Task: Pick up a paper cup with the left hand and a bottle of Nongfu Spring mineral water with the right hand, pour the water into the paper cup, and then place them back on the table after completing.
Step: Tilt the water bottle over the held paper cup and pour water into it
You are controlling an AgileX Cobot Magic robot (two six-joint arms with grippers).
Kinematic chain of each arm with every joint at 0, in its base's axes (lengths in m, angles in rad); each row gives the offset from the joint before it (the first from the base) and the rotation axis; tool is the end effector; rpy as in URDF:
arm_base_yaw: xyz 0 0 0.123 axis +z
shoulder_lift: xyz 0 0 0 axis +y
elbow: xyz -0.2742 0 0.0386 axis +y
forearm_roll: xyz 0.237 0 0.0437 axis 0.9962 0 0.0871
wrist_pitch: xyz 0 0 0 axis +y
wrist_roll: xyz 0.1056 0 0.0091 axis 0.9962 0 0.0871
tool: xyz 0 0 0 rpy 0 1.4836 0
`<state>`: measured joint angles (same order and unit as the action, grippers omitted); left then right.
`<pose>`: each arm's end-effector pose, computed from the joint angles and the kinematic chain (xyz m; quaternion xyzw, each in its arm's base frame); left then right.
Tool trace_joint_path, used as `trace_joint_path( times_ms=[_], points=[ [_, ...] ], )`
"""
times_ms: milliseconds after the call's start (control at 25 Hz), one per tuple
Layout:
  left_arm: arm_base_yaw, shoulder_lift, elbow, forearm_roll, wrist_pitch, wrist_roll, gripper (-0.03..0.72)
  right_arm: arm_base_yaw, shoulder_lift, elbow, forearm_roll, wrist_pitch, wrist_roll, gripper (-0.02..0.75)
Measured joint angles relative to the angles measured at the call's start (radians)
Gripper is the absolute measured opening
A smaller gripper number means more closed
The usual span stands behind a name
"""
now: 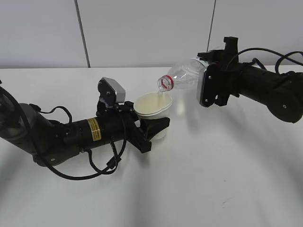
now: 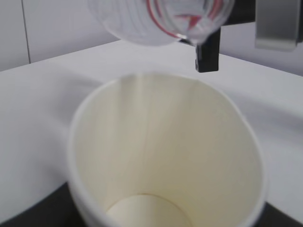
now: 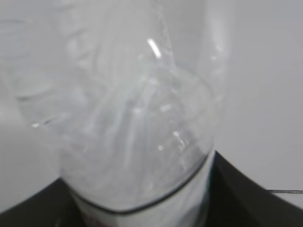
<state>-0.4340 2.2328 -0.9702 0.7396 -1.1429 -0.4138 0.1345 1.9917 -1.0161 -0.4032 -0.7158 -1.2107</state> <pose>0.3313 -0.2251 0.0897 0.3432 0.6665 -0.3870 0.5368 0.4090 0.0828 0.1639 -0.6238 0.4619 -0.3203 0.5431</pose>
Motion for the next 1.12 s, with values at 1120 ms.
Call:
trace_joint_path(
  times_ms=[1120],
  points=[
    [0.0,0.0,0.0,0.001,0.0,0.0,0.393,0.0,0.0,-0.02,0.044,-0.002,-0.064,0.396]
  ],
)
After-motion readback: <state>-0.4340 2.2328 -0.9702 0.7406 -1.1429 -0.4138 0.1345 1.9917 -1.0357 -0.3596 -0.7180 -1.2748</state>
